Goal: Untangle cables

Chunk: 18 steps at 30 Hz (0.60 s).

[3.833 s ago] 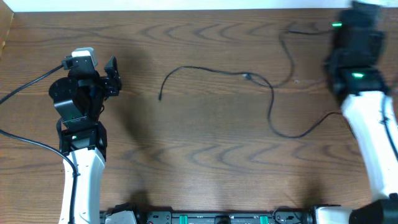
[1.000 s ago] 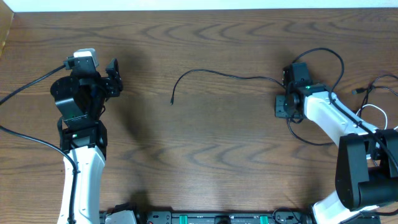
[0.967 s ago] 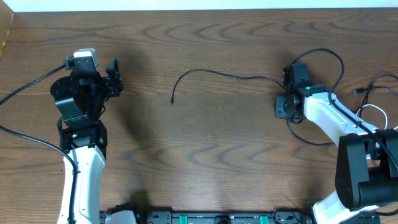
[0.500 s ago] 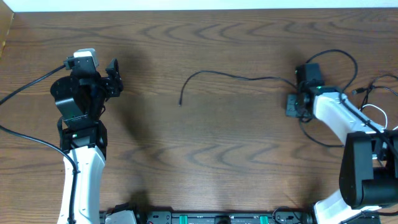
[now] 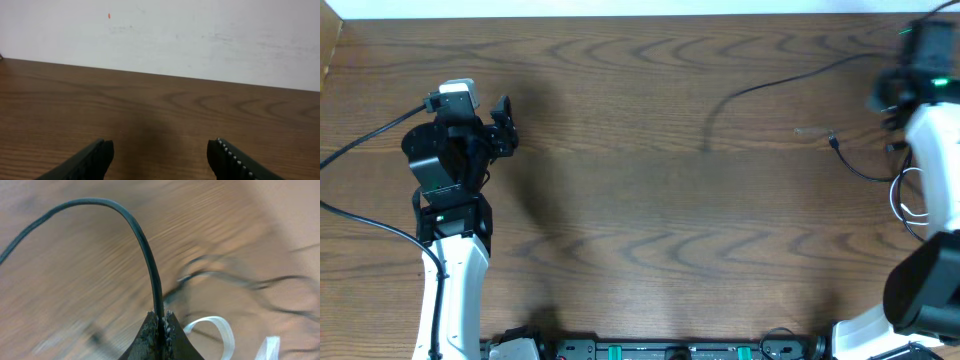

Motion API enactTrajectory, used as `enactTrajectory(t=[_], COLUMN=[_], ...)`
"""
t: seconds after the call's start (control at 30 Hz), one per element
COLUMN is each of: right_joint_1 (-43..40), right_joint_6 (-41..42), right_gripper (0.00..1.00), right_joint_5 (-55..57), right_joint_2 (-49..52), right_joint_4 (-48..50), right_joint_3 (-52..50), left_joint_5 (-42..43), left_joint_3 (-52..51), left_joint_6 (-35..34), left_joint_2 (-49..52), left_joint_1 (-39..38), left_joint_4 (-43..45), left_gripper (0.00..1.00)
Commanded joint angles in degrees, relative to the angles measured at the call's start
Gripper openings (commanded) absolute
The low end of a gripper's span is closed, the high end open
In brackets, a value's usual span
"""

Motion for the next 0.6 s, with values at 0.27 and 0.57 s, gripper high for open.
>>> enactTrajectory(t=[0.27,0.57], right_joint_1=[-21.38,-33.73], right_joint_6=[-5.57,-6.95], right_gripper=[0.01,0.11], right_joint_5=[10.8,-17.79], right_joint_2=[-1.4,-1.4], right_joint_4=[2.32,3.74], right_joint_3=[4.81,4.81], left_joint_5=[0.87,0.85], left_joint_3=[0.33,0.33], left_joint_6=[-0.07,0.48], left_joint_2=[0.31,0.31], left_joint_1=[-0.13,-1.95], left_joint_4=[-0.11,-0.11], left_gripper=[0.66,0.66])
